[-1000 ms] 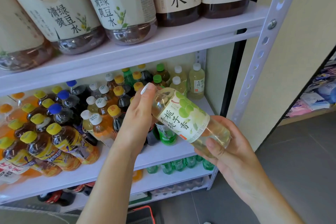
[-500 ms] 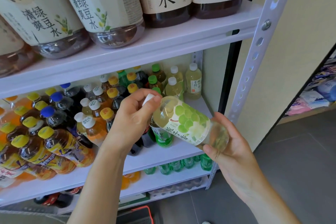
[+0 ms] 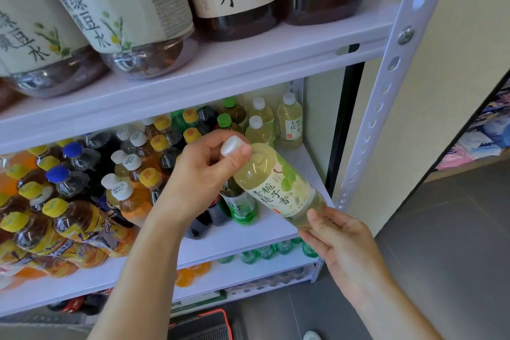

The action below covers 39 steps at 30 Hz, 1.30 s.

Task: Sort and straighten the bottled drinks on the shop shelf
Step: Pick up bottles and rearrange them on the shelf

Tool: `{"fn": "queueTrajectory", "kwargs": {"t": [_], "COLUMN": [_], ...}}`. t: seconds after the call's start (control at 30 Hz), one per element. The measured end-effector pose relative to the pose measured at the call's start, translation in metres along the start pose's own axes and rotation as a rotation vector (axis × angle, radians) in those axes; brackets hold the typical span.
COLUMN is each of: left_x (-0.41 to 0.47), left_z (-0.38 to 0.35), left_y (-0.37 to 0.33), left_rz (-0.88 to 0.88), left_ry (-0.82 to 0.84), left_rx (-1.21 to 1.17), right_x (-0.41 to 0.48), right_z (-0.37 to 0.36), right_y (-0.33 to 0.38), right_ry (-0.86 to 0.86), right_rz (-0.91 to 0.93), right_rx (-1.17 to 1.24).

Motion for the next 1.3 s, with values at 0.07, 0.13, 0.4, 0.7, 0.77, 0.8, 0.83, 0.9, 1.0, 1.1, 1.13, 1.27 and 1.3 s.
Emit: {"fn": "queueTrajectory", "kwargs": {"t": [0.07,0.13,0.4,0.7,0.77,0.8,0.83,0.9,1.0,1.1,1.13,1.27,1.3], "left_x": [0.003,0.006,0.019,0.079,0.104,0.117,0.129,0.151,0.179,0.198,0.202,0.211,0.212], "left_z": [-0.005,-0.007,-0.013,-0.054,-0.069,-0.078,-0.086,-0.1,-0.113,-0.119,-0.12,-0.116,-0.114], "left_y": [-0.002,-0.003,-0.006,-0.012,-0.005,0.0,0.005,0.016,0.032,0.046,0.05,0.058,0.059], "left_rz": [0.009,0.002,-0.07,-0.118,-0.078,-0.063,-0.048,-0.02,0.022,0.055,0.064,0.086,0.09], "left_ry": [0.012,0.0,-0.208,-0.214,-0.187,-0.17,-0.15,-0.121,-0.1,-0.087,-0.082,-0.096,-0.098], "left_rx": [0.079,0.158,0.443,0.71,0.808,0.841,0.854,0.874,0.9,0.888,0.903,0.929,0.93], "right_x": [0.002,0.004,0.021,0.036,0.04,0.044,0.049,0.06,0.072,0.075,0.077,0.09,0.092], "right_z": [0.004,0.008,0.006,0.016,0.008,0.001,-0.005,-0.017,-0.023,-0.02,-0.019,-0.018,-0.018], "right_y": [-0.006,-0.01,-0.032,-0.043,-0.046,-0.047,-0.048,-0.049,-0.052,-0.057,-0.059,-0.063,-0.064], "right_ry": [-0.051,-0.091,-0.135,0.014,0.106,0.158,0.204,0.274,0.341,0.389,0.406,0.403,0.394], "right_rz": [-0.031,-0.05,-0.158,-0.118,-0.089,-0.073,-0.052,0.0,0.064,0.091,0.097,0.106,0.107], "right_rx": [0.038,0.053,0.135,-0.199,-0.331,-0.4,-0.473,-0.606,-0.737,-0.821,-0.851,-0.909,-0.914]}}
Point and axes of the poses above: each hand's wrist, its own x-axis towards the middle knuckle, its own z-axis out of the back of the hand, y = z × x, the point moved 10 cm from there along x, towards the middle knuckle, and after that the axes turned 14 degrees about z, right-handed, at the moved point
